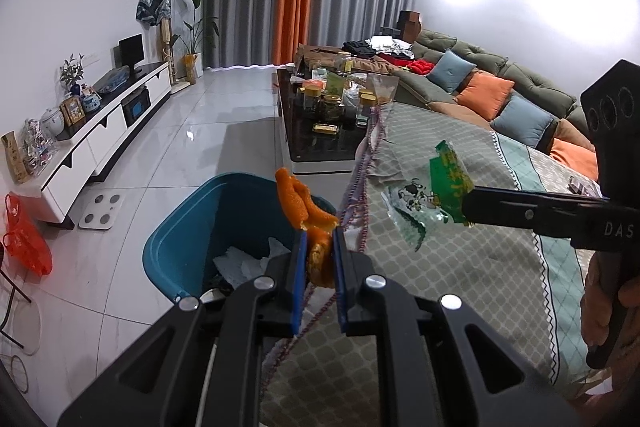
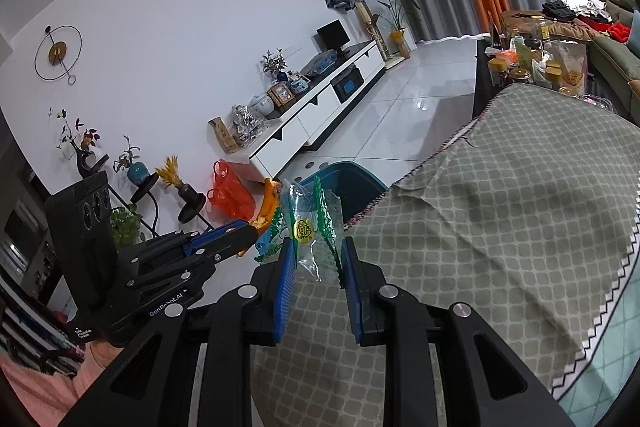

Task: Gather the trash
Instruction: 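Lower both tools into the teal bin and open them to release the trash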

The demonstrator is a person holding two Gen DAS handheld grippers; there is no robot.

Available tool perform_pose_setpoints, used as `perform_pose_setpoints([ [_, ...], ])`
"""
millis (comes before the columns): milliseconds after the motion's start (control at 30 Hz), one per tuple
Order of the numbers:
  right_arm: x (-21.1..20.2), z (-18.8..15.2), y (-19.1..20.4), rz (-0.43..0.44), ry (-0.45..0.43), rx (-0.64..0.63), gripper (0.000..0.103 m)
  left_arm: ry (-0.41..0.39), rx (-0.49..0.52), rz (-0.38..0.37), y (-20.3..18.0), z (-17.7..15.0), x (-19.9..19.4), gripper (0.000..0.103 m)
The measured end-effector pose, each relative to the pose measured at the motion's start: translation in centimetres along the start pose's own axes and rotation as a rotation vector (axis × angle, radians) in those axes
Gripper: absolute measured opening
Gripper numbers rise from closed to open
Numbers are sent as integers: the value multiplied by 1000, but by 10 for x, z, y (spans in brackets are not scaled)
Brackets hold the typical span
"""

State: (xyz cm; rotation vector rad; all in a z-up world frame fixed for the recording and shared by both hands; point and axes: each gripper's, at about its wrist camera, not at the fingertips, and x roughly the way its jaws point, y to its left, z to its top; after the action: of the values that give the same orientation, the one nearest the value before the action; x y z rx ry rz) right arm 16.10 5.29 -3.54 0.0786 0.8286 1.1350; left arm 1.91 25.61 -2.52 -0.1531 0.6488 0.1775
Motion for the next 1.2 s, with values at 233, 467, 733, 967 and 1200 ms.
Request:
perform_pose_setpoints([
  [233,13,4,1,-3,19,-10,24,5,-13,10,5,1,6,14],
  [467,27,9,5,-9,37,-21,24,24,-36,8,10,-1,14,14],
  [733,41,13,8,-18,53,-35,24,37,-51,21,21,-3,20,14],
  [967,54,17,12,-26,71,-41,24,49,-64,34,27,-4,28,14],
  [1200,66,22,13,-38,88,-41,24,61,-79,49,33,-4,37,14],
])
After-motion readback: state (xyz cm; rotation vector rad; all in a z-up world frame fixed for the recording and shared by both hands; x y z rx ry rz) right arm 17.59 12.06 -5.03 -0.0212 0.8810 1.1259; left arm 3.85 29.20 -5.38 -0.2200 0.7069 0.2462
